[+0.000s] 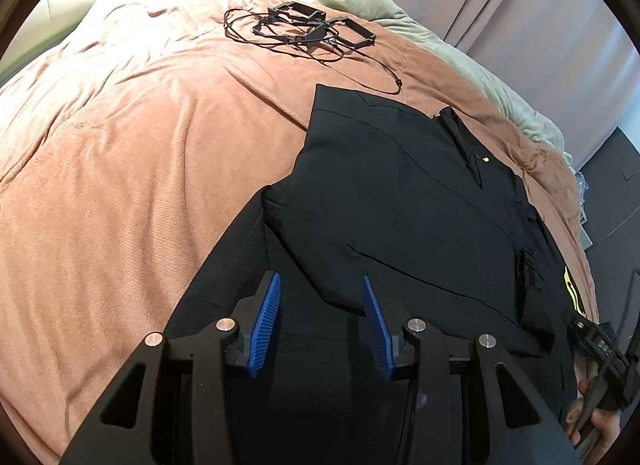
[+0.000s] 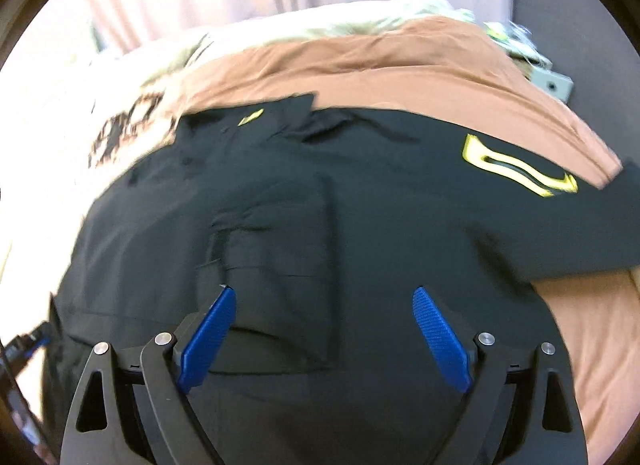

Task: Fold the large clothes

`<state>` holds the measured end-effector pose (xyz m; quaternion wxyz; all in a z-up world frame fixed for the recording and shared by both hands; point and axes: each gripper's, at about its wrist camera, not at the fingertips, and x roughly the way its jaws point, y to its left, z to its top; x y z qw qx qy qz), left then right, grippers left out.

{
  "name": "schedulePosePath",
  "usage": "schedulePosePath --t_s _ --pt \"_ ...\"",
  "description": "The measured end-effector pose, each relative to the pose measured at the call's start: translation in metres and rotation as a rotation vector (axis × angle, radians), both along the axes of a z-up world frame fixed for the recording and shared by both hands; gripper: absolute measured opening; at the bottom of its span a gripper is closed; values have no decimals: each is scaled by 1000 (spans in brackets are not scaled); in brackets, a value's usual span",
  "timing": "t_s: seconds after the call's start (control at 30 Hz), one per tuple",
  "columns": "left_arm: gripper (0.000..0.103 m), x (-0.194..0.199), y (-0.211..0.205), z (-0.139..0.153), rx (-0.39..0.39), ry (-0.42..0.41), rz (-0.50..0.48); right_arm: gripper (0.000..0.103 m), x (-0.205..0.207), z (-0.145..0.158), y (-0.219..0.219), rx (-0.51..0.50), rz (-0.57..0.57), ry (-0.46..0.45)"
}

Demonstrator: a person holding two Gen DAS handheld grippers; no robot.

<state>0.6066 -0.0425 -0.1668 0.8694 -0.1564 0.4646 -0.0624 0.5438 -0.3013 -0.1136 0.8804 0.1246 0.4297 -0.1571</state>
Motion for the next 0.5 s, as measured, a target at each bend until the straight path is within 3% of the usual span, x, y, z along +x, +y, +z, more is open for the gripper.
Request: schedulePosePath --t_s 0.23,0.3,0.37,0.5 --pt "43 7 1 -5 13 11 1 90 51 -26 61 -144 120 110" --pt "43 8 2 -6 11 12 3 90 56 -41 76 -217 170 176" --pt "43 7 4 -6 5 12 5 90 54 -45 79 -269 196 182" --pt "43 4 1 -5 4 10 5 90 43 -32 46 -318 71 186"
